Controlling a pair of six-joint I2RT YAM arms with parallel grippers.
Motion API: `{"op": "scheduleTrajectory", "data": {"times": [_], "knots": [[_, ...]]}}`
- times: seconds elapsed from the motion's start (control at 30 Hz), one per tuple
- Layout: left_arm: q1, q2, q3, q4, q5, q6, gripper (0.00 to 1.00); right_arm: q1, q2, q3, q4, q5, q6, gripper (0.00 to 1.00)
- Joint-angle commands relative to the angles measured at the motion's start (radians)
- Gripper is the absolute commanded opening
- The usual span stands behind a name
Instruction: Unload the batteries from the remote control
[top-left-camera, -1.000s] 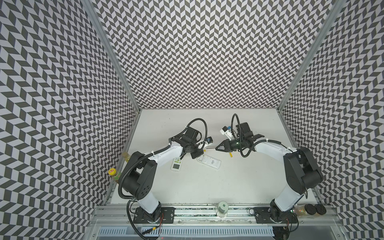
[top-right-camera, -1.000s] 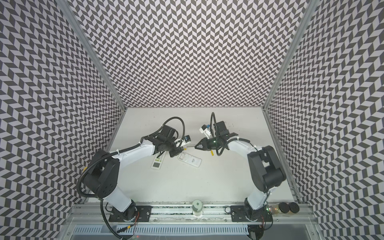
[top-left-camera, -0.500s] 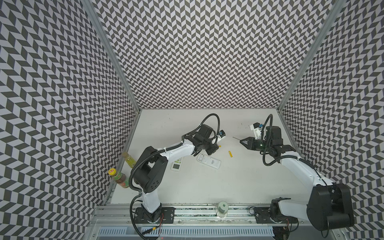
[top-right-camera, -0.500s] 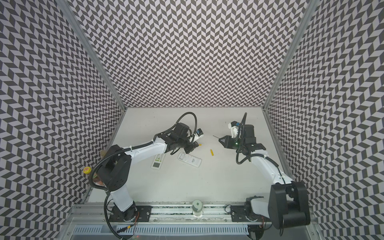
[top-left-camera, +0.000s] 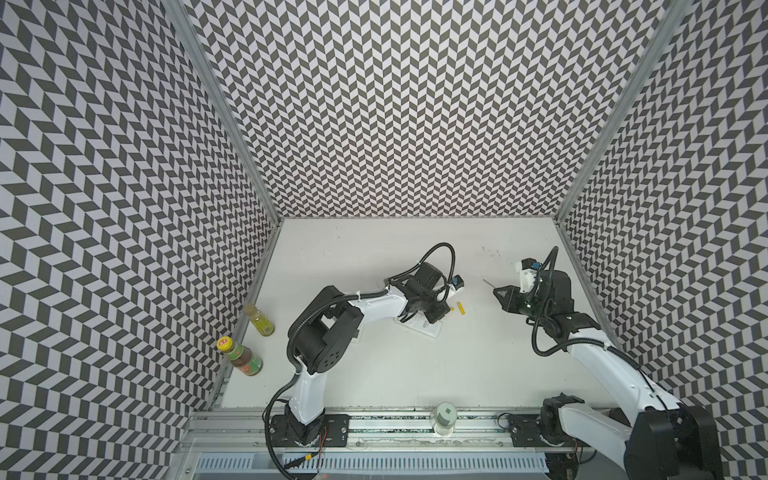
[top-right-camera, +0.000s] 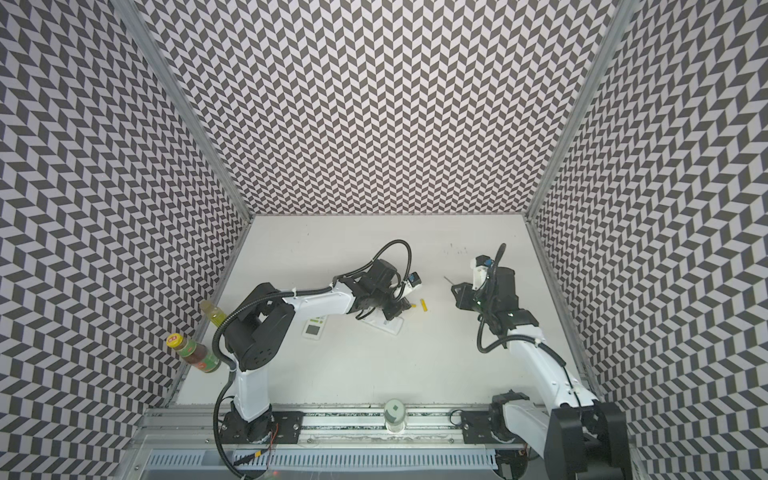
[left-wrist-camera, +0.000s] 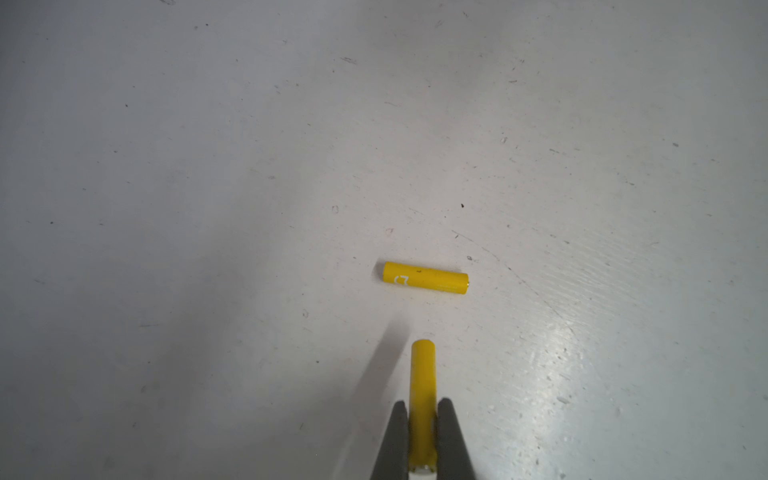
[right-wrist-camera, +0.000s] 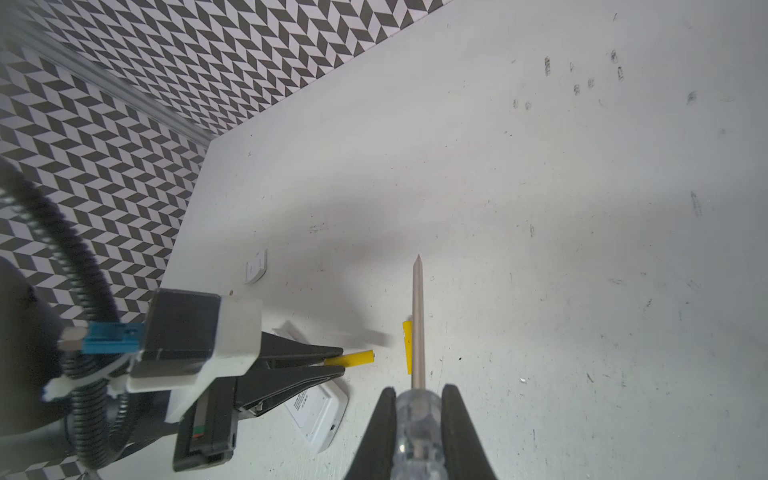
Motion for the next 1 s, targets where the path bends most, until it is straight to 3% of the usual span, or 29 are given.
{"op": "scheduleTrajectory", "data": {"times": [0.0,0.47,0.97], "knots": [[-0.003,0.032,0.036,0.023,0.007,0.001,0.03,-0.004,-0.033,-0.015,0.081,0.046,0.002,0.00],[0.004,0.081,-0.017,0.009,0.016,0.012,0.15,-0.004,-0.042,-0.092,0.148,0.084,0.011,0.00],[0.007,0.080,-0.016,-0.021,0.024,0.022,0.33,-0.004,0.118,-0.134,0.326,0.063,0.001,0.00]]}}
